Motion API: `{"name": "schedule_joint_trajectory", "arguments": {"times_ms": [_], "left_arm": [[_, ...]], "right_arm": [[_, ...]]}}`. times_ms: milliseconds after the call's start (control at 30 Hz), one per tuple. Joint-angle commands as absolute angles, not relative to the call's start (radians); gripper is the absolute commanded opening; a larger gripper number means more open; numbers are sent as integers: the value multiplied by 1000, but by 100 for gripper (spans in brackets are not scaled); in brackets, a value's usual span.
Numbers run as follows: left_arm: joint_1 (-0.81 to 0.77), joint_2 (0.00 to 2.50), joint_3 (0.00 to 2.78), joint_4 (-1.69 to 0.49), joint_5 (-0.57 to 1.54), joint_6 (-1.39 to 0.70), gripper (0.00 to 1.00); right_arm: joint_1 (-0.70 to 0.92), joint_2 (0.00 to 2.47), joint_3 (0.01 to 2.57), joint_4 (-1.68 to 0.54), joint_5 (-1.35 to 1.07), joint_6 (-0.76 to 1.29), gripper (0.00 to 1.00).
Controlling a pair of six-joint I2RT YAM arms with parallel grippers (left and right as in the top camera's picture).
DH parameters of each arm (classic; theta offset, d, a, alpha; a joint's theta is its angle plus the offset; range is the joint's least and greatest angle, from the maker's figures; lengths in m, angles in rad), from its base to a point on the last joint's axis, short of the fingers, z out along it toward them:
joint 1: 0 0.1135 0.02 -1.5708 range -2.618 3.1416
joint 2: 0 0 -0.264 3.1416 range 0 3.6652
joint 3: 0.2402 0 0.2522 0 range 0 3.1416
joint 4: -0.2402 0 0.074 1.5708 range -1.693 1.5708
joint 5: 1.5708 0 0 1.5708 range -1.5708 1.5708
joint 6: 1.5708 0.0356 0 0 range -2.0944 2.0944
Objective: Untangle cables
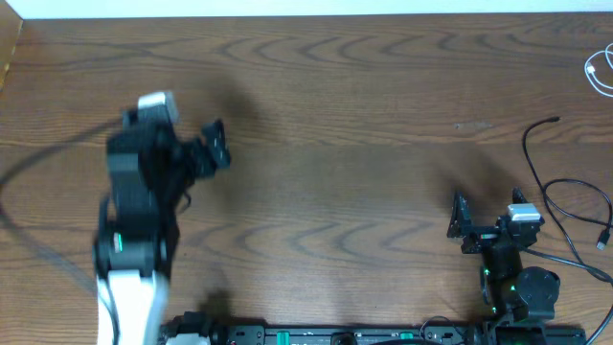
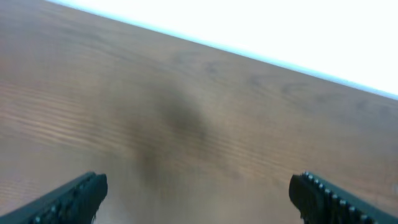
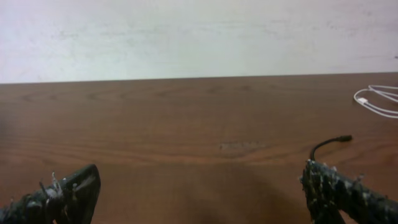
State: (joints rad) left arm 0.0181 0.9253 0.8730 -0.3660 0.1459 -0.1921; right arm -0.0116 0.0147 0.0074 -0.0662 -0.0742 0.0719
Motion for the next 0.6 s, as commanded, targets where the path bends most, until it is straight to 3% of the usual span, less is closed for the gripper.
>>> {"name": "schedule_joint_trajectory", "arguments": {"times_ms": [0,333,567], "left_arm": [[21,682,646,-235,118,-76,98],[21,208,184,12,118,32,98],[22,78,49,29,114,60,98]], "right_arm": [[-6,6,6,-70,-78,85,99],[-6,6,6,-70,-78,85,99],[-6,6,6,-70,-78,85,99]]}}
